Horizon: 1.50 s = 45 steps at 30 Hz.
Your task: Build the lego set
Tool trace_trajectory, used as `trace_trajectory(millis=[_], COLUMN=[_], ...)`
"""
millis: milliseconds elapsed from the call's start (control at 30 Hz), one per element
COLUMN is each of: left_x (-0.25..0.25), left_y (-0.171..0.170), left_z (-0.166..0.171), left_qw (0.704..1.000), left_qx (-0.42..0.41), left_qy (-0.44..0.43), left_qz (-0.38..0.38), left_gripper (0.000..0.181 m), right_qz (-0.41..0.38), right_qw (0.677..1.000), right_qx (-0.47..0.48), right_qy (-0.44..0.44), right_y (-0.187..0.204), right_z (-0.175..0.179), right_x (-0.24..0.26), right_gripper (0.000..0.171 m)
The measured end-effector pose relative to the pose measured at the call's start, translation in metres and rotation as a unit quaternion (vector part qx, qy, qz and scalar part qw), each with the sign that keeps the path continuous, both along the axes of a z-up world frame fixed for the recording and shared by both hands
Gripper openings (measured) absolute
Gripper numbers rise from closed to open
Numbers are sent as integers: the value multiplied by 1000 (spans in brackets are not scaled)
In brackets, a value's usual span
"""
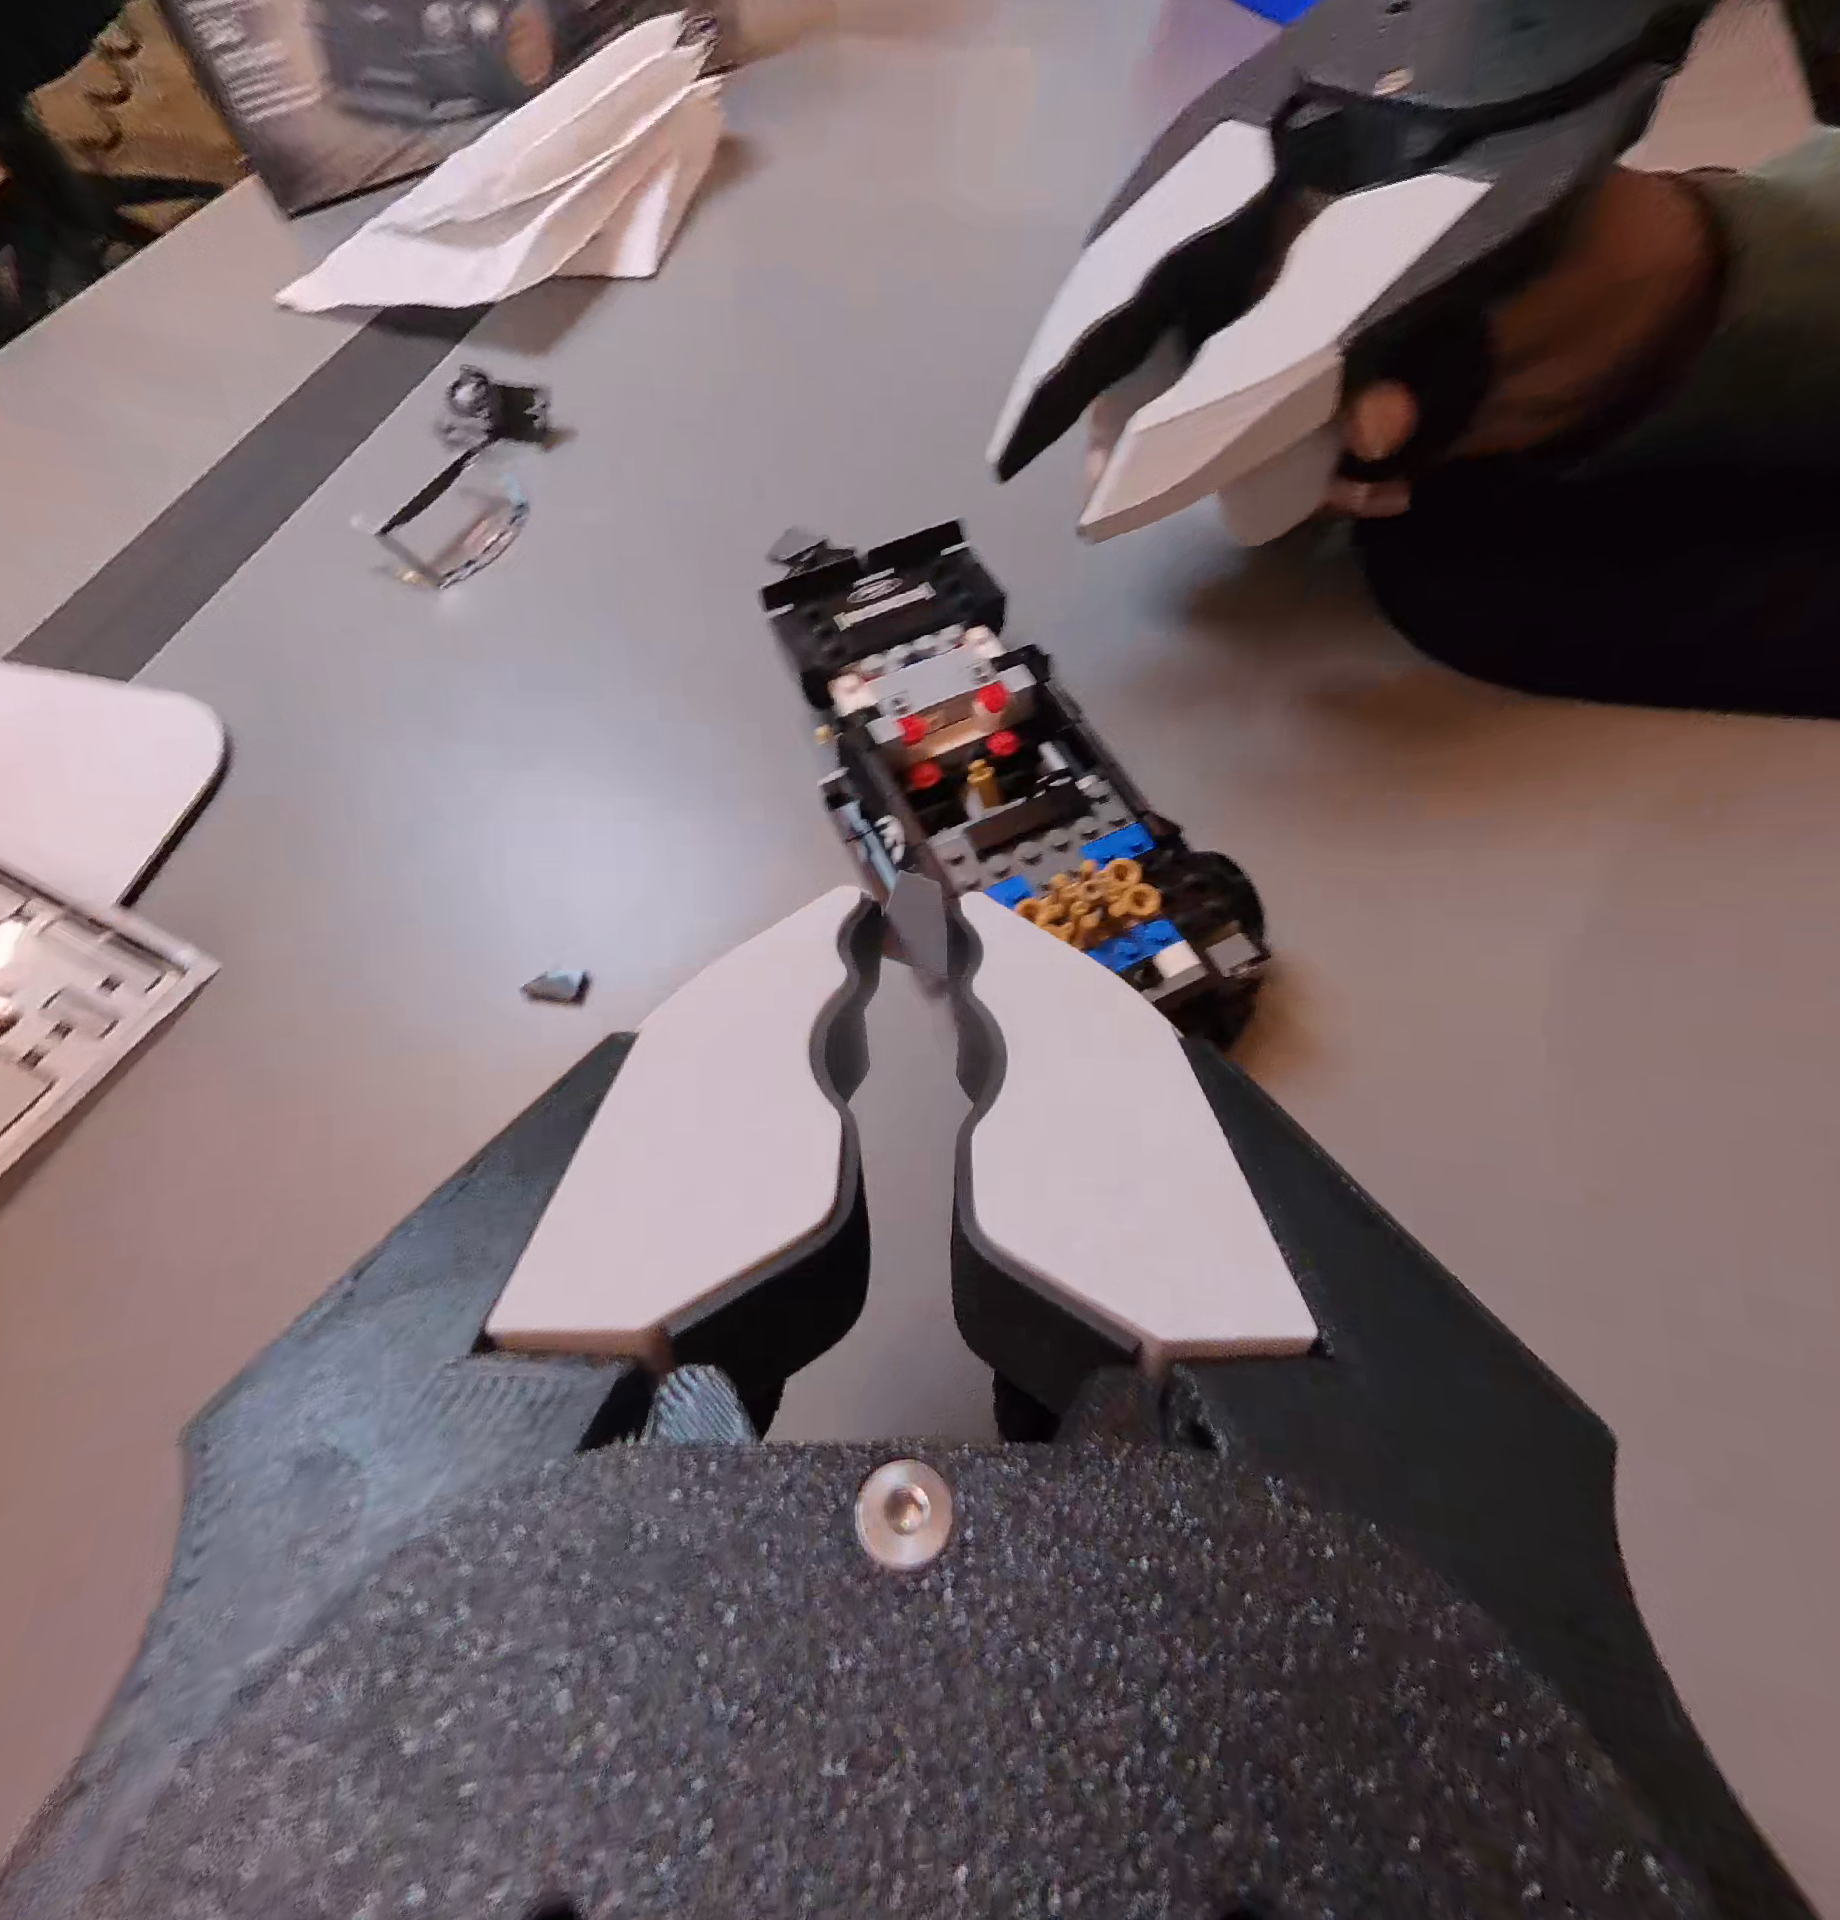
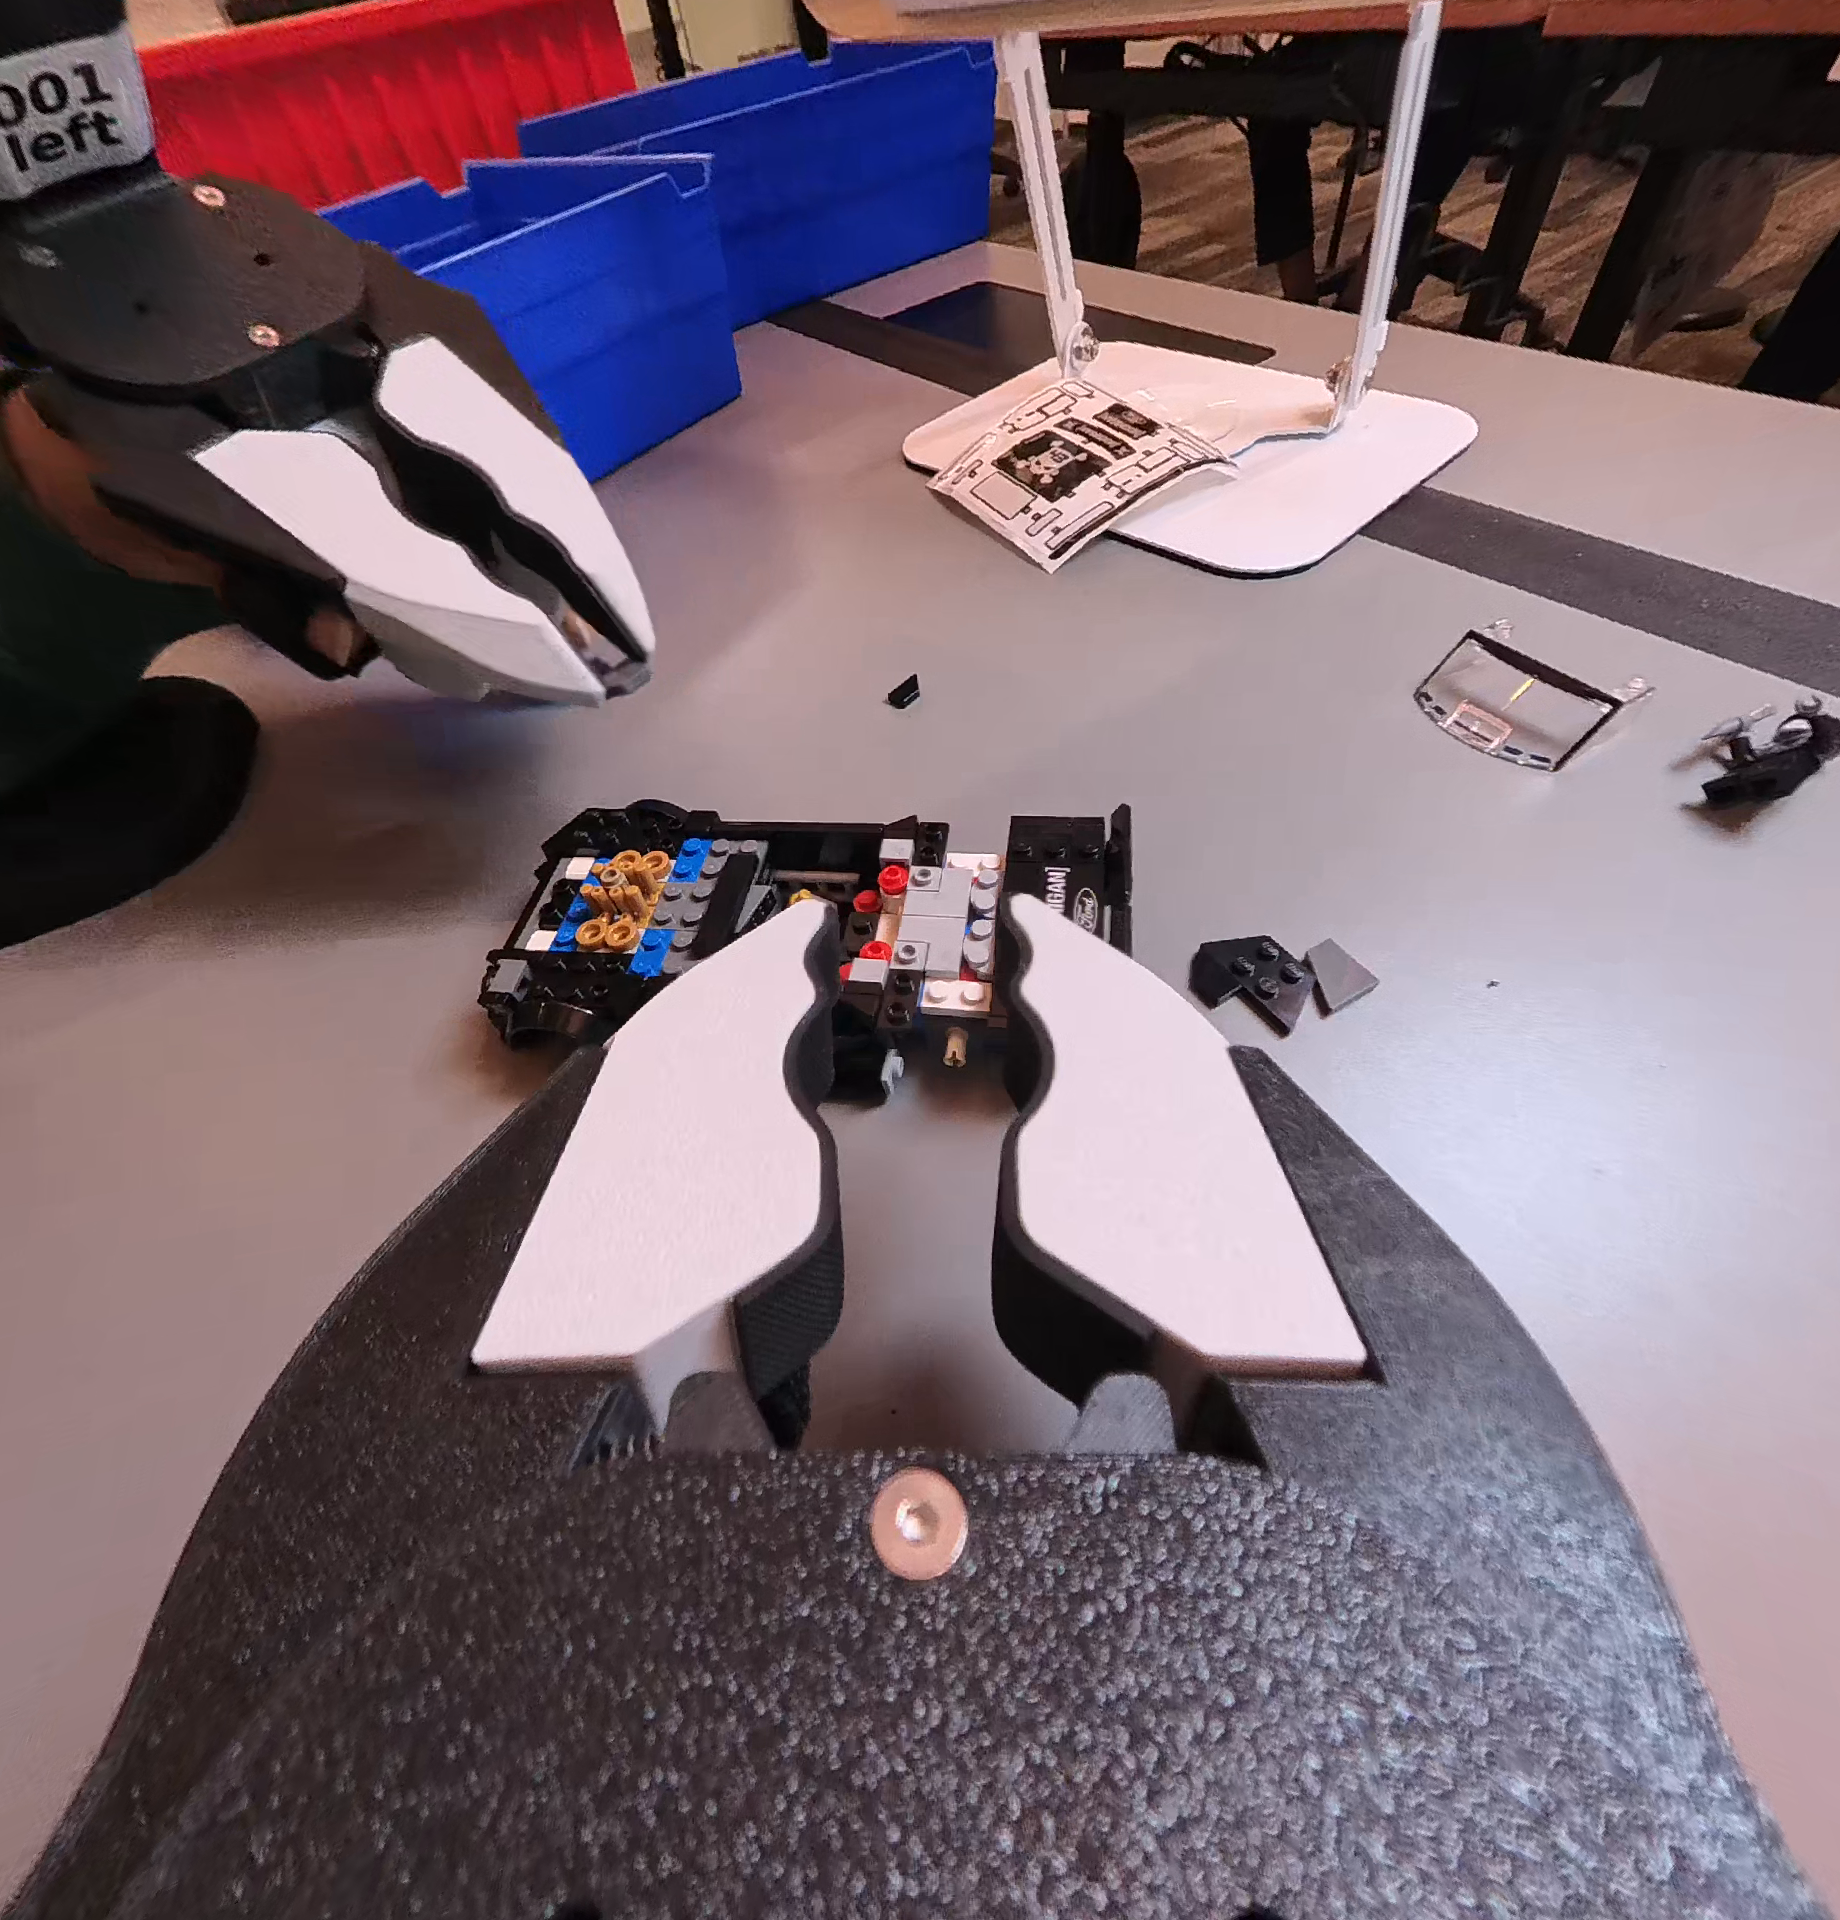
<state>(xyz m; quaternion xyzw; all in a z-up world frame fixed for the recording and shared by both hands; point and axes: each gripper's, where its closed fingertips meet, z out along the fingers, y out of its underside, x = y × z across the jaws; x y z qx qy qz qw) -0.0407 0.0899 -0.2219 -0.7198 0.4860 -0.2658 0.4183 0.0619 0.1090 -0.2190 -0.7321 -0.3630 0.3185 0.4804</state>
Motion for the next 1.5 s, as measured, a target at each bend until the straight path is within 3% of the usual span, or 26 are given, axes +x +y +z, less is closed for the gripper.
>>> trace_trajectory(millis=[167, 300, 633, 1133, 1300, 1500], left_x=[14, 11, 17, 13, 7, -3], left_y=[-19, -22, -11, -11, -7, -29], left_z=[-4, -13, -30, -27, -14, -36], left_qw=[993, 973, 934, 935, 963, 980], left_qx=[-3, -11, -30, -39, -26, -105], left_qy=[26, 99, 193, 190, 155, 87], left_qz=[-117, -209, -301, -297, -220, -147], left_gripper=[12, 12, 12, 22, 29, 53], right_qz=[10, 12, 15, 20, 25, 56], right_qw=[1000, 1000, 1000, 1000, 1000, 998], right_qx=[10, 14, 8, 2, 4, 5], right_qy=[-10, -5, -4, -3, -5, -19], right_y=[-3, -4, -5, -5, -7, -16], right_z=[-1, 1, 0, -1, -1, -3], right_x=[-3, -2, -3, -3, -4, -18], right_gripper=[25, 25, 24, 24, 23, 19])
